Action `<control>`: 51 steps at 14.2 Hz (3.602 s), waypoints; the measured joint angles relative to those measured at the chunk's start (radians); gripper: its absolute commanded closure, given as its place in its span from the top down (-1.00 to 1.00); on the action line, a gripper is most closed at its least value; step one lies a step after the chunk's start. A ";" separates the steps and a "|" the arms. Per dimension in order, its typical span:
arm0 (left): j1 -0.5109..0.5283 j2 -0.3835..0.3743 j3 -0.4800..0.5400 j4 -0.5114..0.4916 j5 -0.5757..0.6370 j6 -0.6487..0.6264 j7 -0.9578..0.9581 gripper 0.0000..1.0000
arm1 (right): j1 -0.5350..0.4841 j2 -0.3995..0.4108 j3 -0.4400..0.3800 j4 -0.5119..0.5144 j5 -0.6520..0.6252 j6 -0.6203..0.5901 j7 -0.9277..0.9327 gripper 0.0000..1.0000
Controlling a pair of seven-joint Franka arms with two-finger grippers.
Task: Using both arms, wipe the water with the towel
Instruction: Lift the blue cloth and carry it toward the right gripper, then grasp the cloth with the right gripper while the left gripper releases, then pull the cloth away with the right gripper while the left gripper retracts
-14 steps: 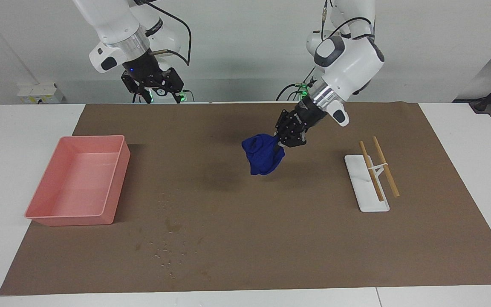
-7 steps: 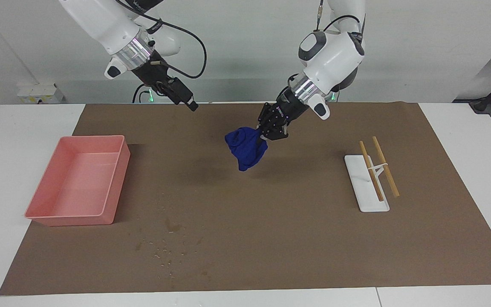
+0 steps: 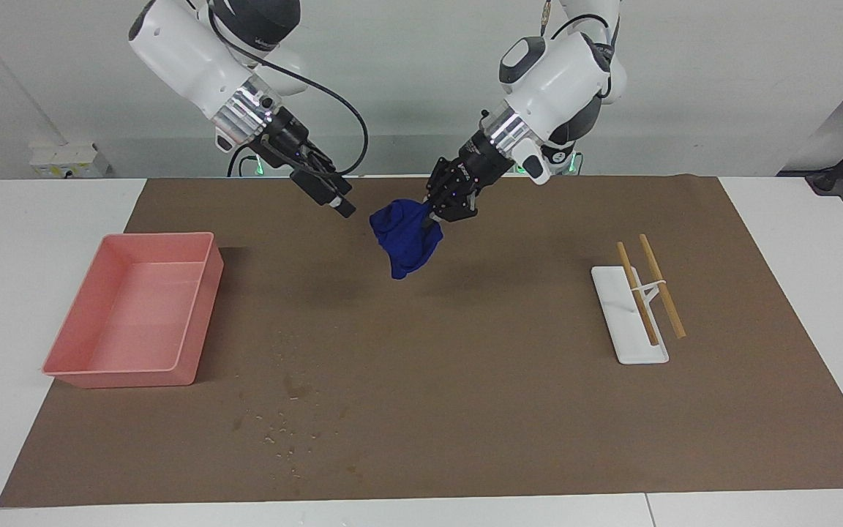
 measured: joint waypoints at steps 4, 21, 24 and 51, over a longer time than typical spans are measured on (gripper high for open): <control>-0.077 -0.001 0.000 -0.002 0.000 0.085 -0.022 -1.00 | 0.028 0.012 -0.001 -0.007 0.003 0.031 0.024 1.00; -0.141 -0.004 0.000 -0.026 -0.001 0.246 -0.052 -1.00 | 0.024 0.012 -0.009 -0.053 0.003 -0.004 -0.198 -1.00; -0.146 -0.004 -0.001 -0.029 -0.001 0.246 -0.052 -1.00 | 0.014 0.011 -0.010 -0.052 0.003 -0.031 -0.258 -1.00; 0.428 -0.031 0.033 0.117 0.714 -0.611 1.740 1.00 | -0.065 0.322 -0.008 -0.275 -0.389 0.283 -1.331 -1.00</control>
